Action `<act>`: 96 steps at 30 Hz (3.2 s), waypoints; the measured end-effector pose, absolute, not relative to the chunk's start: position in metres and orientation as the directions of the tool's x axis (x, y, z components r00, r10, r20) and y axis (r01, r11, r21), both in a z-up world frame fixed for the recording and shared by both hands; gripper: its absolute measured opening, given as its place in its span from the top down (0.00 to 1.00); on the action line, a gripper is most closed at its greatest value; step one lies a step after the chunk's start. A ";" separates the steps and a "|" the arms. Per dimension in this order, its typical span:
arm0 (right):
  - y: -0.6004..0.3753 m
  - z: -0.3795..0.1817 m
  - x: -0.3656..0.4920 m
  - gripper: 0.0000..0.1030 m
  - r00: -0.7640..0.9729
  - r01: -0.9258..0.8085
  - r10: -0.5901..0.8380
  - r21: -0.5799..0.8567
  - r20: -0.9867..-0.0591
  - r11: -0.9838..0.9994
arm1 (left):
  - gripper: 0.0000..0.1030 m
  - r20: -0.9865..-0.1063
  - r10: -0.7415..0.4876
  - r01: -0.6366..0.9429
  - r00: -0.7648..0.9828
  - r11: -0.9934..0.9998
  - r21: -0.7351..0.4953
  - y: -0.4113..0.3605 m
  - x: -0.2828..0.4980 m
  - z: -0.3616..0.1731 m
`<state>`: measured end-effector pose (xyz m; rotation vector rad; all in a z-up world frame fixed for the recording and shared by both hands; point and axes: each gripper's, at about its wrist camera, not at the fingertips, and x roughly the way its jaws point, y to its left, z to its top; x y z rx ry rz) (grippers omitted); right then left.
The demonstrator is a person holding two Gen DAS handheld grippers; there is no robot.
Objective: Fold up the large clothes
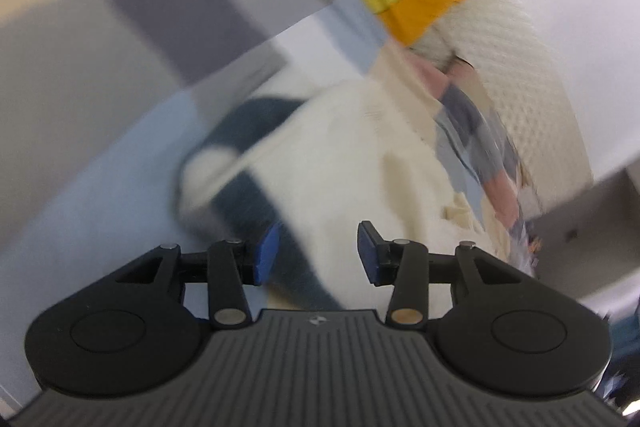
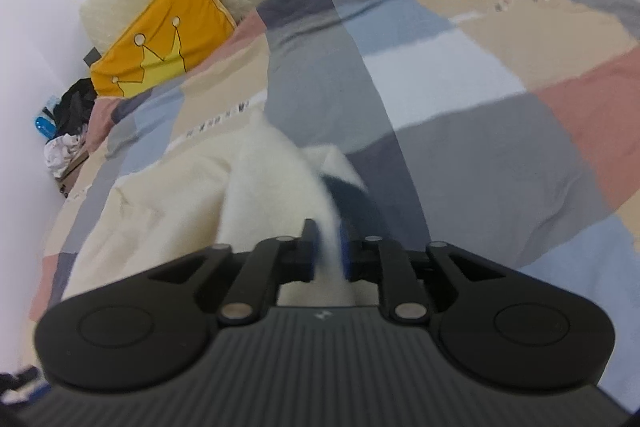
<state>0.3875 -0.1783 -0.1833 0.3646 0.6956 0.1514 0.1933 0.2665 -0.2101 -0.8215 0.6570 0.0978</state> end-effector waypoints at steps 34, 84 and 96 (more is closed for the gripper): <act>-0.073 -0.222 0.475 0.45 0.732 -0.265 0.223 0.033 -0.644 0.964 | 0.58 -0.670 -0.127 -0.185 0.731 0.909 -0.375 0.281 0.423 -0.259; -0.127 -0.173 0.413 0.27 0.827 -0.118 0.268 0.315 -0.493 0.942 | 0.39 -0.544 -0.131 -0.143 0.829 0.890 -0.432 0.279 0.310 -0.195; -0.105 -0.151 0.314 0.27 0.806 -0.178 0.384 0.434 -0.451 0.883 | 0.39 -0.514 -0.151 -0.097 0.844 0.901 -0.424 0.211 0.214 -0.184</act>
